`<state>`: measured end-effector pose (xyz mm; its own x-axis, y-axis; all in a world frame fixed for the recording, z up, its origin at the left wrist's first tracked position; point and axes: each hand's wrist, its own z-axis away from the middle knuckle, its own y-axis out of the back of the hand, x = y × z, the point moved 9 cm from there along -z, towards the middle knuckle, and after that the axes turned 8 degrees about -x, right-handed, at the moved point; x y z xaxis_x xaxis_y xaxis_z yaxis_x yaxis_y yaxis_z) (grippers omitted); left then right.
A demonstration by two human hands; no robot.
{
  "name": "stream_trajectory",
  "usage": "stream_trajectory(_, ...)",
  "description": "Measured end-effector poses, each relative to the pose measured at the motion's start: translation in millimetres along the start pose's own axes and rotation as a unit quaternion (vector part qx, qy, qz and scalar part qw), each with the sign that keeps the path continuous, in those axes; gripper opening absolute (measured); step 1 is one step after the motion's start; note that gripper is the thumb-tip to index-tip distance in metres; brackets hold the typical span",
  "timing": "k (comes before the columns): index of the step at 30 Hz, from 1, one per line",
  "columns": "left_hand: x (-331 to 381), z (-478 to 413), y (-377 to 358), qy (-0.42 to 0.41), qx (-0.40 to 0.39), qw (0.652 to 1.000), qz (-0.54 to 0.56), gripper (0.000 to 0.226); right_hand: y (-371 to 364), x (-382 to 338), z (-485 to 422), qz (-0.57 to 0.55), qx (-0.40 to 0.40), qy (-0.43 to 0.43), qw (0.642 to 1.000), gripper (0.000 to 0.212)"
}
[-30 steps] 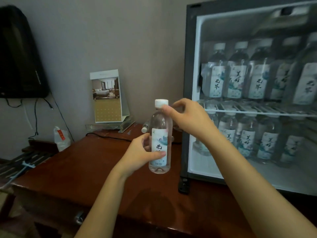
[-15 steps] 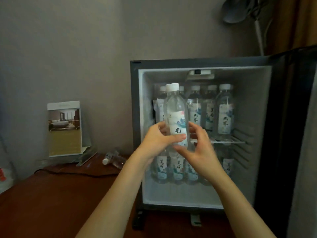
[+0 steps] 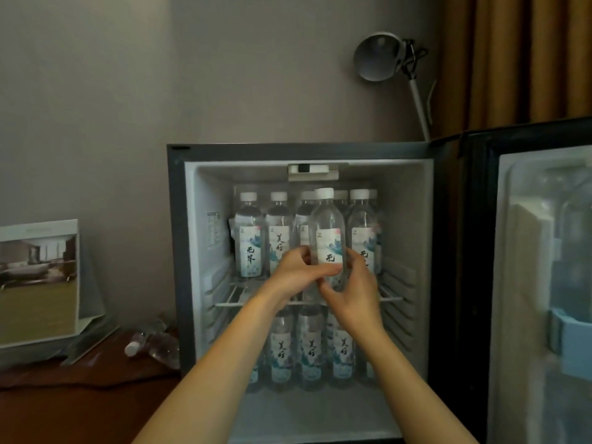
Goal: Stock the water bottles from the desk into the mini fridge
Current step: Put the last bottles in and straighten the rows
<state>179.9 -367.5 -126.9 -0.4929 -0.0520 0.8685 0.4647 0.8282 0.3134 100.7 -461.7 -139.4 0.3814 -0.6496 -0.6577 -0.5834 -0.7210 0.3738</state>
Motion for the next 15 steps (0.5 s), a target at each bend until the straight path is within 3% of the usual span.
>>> stream_trajectory(5, -4.8, -8.0, -0.7, -0.001, -0.016, 1.0, -0.02, 0.032, 2.8, 0.1, 1.8, 0.138, 0.033, -0.001, 0.99, 0.066)
stream_trajectory(10, -4.7, -11.4, 0.2, 0.01, -0.028, 0.997, -0.073, 0.054, 2.6, 7.2, 2.6, 0.149, 0.052, -0.027, 0.987, 0.068)
stream_trajectory(15, 0.6, -8.7, 16.3, -0.012, 0.083, 0.978, -0.192, 0.077, 4.6, 6.7, 4.0, 0.177, 0.082, -0.021, 0.981, 0.064)
